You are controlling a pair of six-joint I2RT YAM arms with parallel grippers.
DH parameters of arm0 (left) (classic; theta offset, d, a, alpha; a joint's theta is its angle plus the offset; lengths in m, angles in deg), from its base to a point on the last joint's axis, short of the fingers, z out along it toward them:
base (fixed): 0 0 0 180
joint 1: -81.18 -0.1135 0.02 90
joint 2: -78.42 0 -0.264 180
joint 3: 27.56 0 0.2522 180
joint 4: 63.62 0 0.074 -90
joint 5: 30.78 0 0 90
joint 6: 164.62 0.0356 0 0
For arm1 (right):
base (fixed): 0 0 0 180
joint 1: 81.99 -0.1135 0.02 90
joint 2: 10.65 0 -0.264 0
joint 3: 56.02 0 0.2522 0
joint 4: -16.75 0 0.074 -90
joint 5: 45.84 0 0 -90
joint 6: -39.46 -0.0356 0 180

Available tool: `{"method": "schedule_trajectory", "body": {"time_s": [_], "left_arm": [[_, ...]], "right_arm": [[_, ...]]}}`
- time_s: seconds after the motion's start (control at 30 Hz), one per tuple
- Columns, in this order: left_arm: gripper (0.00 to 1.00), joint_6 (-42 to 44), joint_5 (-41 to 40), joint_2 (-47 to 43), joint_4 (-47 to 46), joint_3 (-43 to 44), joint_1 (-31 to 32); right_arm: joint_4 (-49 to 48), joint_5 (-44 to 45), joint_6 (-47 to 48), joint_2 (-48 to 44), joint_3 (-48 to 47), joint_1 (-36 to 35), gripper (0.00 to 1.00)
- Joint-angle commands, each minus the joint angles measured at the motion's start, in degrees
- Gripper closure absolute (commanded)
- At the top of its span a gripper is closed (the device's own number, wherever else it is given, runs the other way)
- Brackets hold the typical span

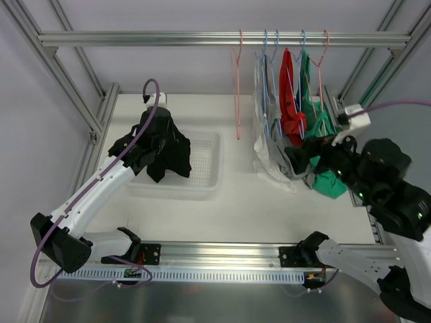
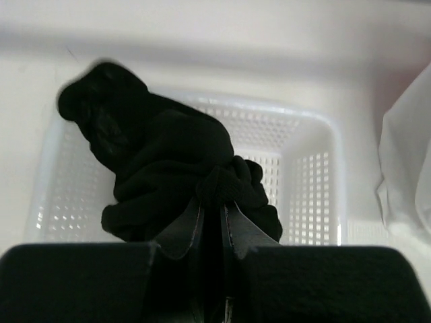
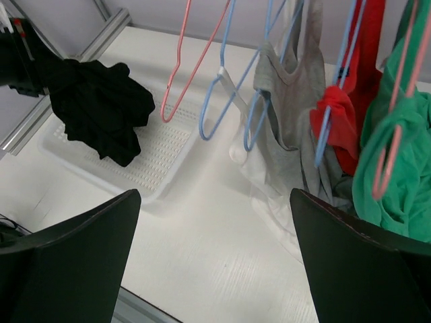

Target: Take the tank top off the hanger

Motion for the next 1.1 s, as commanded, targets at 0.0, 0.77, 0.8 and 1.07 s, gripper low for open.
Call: {"method": "schedule_trajectory", "body": {"time_s": [0.0,0.77,0.8,1.07], "left_arm": [[1.00,-4.9,5.9,-0.4,-1.5,-1.7,-0.1],[1.00,-2.9,-0.6,-8.0,-8.5,-6.9,10.2],[1.00,-5.6,-0.7,-7.5,-7.4,-6.9,8.7],[1.00,-12.4,-2.9,-2.3,-3.3,-4.6,0.4]], "right_arm": [[-3.4,-2.8,1.3,8.8,-5.5,-0.3,0.01],[-6.4,-16.8,0.0,24.8,-16.8,6.3,0.01],[-6.4,-16.9,-0.1,24.8,-16.9,6.3,0.00],[-6.4,-17.1,0.1,24.9,-17.6,6.5,0.01]]}}
